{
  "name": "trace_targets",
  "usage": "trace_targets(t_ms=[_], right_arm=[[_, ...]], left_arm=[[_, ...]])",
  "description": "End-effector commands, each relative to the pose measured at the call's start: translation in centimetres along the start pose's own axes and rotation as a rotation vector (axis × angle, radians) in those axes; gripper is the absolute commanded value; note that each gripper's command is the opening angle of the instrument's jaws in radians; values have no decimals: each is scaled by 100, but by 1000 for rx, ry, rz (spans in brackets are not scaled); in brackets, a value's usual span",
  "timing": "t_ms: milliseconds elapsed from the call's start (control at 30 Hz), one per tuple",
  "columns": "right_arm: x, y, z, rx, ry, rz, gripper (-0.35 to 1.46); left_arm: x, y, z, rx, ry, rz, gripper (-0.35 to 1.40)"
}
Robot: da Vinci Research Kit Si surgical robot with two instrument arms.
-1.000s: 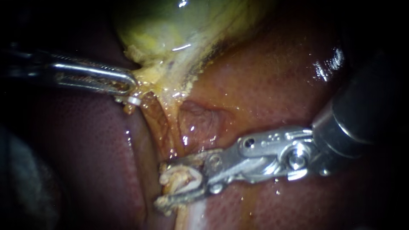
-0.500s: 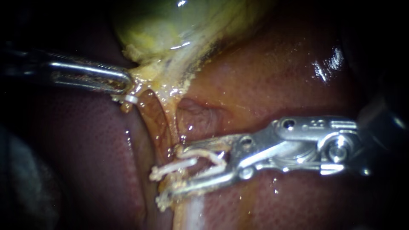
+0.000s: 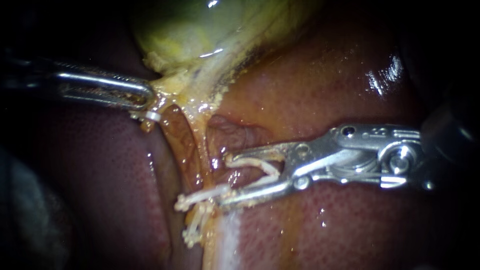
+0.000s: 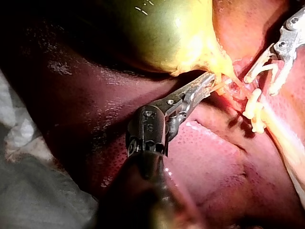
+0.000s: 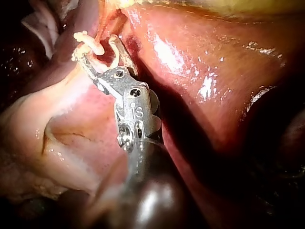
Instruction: Clipping second clip right tube
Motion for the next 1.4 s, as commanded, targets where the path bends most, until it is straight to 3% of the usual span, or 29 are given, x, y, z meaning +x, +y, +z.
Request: trace_targets(t_ms=[33, 167, 367, 767, 1100, 1400], right_arm=[[-2, 2, 7, 2, -3, 2, 50], [-8, 8, 28, 15, -21, 13, 50], [-13, 4, 51, 51, 11, 47, 50], [-3, 0, 70, 80, 65, 57, 50], [0, -3, 73, 105, 73, 69, 50], [27, -27, 62, 185, 103, 78, 49]], left_arm=[[0, 1, 0, 2, 0, -1, -35], [0, 1, 1, 2, 1, -1, -35], [1, 2, 2, 3, 1, -1, -35], [1, 2, 4, 4, 2, -2, -35], [1, 2, 4, 4, 2, -2, -35], [0, 2, 4, 4, 1, -1, -35]])
